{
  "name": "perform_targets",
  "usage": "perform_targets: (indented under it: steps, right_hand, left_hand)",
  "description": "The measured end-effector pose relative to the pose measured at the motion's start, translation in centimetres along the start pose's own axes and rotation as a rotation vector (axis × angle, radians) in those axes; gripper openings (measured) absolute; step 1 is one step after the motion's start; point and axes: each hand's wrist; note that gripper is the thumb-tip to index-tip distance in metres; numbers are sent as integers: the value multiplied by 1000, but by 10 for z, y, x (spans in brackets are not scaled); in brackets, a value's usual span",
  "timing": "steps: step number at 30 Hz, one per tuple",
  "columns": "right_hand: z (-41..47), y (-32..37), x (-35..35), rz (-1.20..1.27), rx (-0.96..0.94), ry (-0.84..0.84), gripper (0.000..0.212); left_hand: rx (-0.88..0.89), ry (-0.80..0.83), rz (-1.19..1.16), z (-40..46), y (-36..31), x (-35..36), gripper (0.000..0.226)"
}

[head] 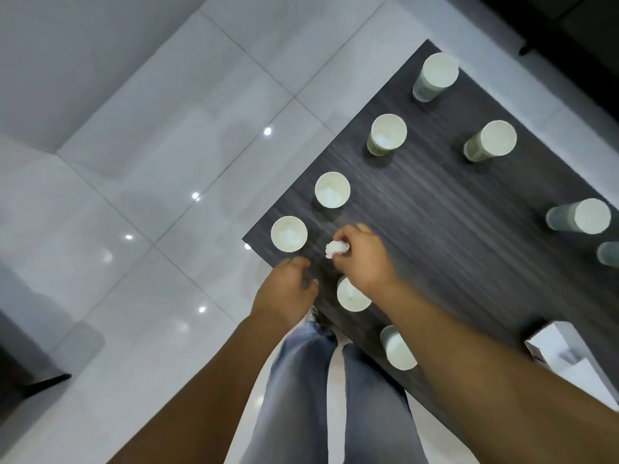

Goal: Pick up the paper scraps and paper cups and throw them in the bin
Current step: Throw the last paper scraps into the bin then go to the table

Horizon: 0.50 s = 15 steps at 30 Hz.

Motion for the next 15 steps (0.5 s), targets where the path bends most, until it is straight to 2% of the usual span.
perform_targets:
  steps: [6, 8, 15]
  right_hand:
    - [-68, 9, -50, 79, -25, -33, 22]
    - [-73, 12, -49, 73, -19, -29, 23]
    - [-117, 1, -75, 197, 73, -141, 21]
  left_hand:
    - [112, 72, 41, -14, -69, -28, 46]
    - [122, 100, 39, -12, -74, -28, 52]
    - [285, 107, 111, -38, -118, -21, 40]
Point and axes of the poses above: each hand's wrist, its own z-axis towards the middle knuckle, its own x-axis out of the palm, y = z × x, and after that the axes turned 8 degrees about x, right-handed
